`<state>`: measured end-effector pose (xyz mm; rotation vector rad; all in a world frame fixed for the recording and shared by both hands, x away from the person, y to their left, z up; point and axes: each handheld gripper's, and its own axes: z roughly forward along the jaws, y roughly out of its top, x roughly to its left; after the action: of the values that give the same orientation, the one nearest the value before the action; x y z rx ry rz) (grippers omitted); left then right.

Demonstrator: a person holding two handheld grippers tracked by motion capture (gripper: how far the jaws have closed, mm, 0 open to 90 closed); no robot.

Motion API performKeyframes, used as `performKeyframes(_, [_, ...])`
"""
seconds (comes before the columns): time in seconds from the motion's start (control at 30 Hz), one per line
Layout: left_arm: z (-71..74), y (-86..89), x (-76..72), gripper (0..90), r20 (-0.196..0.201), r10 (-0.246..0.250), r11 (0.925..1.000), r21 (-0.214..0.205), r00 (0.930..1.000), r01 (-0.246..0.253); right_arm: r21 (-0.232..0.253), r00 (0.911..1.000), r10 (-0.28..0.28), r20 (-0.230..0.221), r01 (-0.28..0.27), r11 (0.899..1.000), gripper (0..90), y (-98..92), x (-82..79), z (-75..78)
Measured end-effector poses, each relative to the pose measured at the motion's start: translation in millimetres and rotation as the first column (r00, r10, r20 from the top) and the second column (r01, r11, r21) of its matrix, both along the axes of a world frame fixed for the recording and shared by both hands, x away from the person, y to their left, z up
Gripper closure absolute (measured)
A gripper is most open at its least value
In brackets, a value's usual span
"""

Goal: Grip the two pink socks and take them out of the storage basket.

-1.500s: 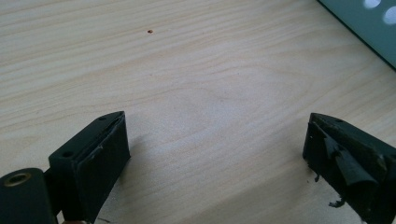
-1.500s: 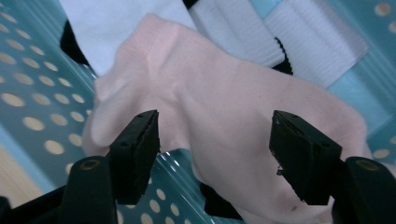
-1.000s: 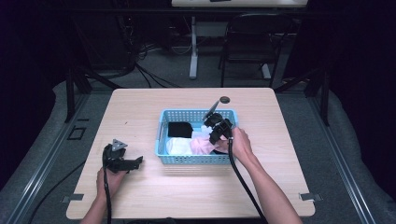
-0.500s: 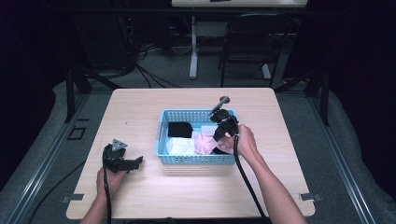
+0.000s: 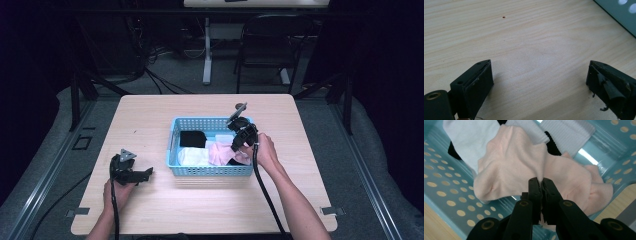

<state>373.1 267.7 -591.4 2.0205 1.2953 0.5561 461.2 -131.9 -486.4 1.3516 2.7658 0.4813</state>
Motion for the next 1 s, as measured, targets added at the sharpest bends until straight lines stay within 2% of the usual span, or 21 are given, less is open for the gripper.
performKeyframes(0.23, [0.1,0.1,0.2,7.0,0.001,-0.002,1.0,0.003,1.0,0.002,0.009,1.0,0.002,-0.003,-0.002,1.0,86.1,0.3,-0.6,11.7])
performKeyframes(0.27, [0.1,0.1,0.2,7.0,0.001,-0.002,1.0,0.003,1.0,0.002,0.025,1.0,-0.004,-0.004,0.005,1.0,86.0,0.5,-0.9,12.1])
performKeyframes(0.3, [0.1,0.2,0.2,7.0,0.001,-0.002,1.0,0.003,1.0,0.002,0.007,0.9999,0.009,-0.011,-0.009,1.0,85.8,-0.2,0.2,14.0])
performKeyframes(0.4, [0.1,0.2,0.2,7.0,0.001,-0.003,1.0,0.003,1.0,0.003,-0.007,0.9995,0.009,-0.029,-0.009,1.0,84.8,-0.4,1.6,14.7])
performKeyframes(0.47, [0.1,0.2,0.2,7.0,0.001,-0.003,1.0,0.002,1.0,0.003,0.003,0.9994,-0.016,-0.032,0.016,1.0,82.7,0.4,1.1,11.8])
performKeyframes(0.57, [0.0,0.2,0.3,7.0,0.001,-0.003,1.0,0.002,1.0,0.003,-0.024,0.9987,-0.008,-0.05,0.007,1.0,82.8,-1.1,3.1,9.9])
performKeyframes(0.67, [0.1,0.2,0.2,7.0,0.001,-0.003,1.0,0.002,1.0,0.003,-0.02,0.9977,-0.022,-0.064,0.021,1.0,83.1,-3.1,3.6,9.1])
performKeyframes(0.87, [-0.1,0.1,0.4,7.1,0.001,-0.003,1.0,-0.001,1.0,0.003,-0.009,0.9979,-0.024,-0.061,0.023,1.0,85.3,-7.8,3.4,13.2])
performKeyframes(1.0, [-0.1,0.0,0.4,7.1,0.001,-0.003,1.0,-0.001,1.0,0.003,0.001,0.9982,-0.03,-0.052,0.03,1.0,85.5,-8.6,2.2,21.5])
